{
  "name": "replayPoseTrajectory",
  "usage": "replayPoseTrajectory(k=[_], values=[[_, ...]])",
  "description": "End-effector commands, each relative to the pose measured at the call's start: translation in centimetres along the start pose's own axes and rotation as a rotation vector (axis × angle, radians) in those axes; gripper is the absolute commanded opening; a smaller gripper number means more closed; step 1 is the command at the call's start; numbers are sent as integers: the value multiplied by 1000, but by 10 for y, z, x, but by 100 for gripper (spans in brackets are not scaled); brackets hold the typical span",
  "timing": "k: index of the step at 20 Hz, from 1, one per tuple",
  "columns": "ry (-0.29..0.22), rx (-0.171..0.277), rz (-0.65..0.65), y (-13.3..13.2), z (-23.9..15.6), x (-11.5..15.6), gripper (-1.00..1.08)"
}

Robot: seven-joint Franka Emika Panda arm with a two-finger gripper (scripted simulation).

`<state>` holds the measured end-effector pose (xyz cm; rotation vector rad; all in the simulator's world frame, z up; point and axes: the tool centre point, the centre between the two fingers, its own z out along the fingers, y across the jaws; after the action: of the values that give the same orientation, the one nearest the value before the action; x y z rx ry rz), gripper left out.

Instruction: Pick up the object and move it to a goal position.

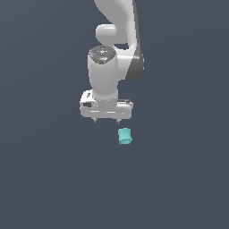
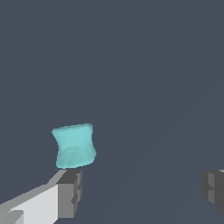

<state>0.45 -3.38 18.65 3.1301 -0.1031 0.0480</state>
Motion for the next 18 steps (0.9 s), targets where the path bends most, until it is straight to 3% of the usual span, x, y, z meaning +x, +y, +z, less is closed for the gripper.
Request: replayPoseTrajectory(k=[1,13,18], values=[[-2,0,-7,-5,5,0,100],[-25,6,-117,-74,77,-9,100],[-30,10,-141,-90,93,-13,100]])
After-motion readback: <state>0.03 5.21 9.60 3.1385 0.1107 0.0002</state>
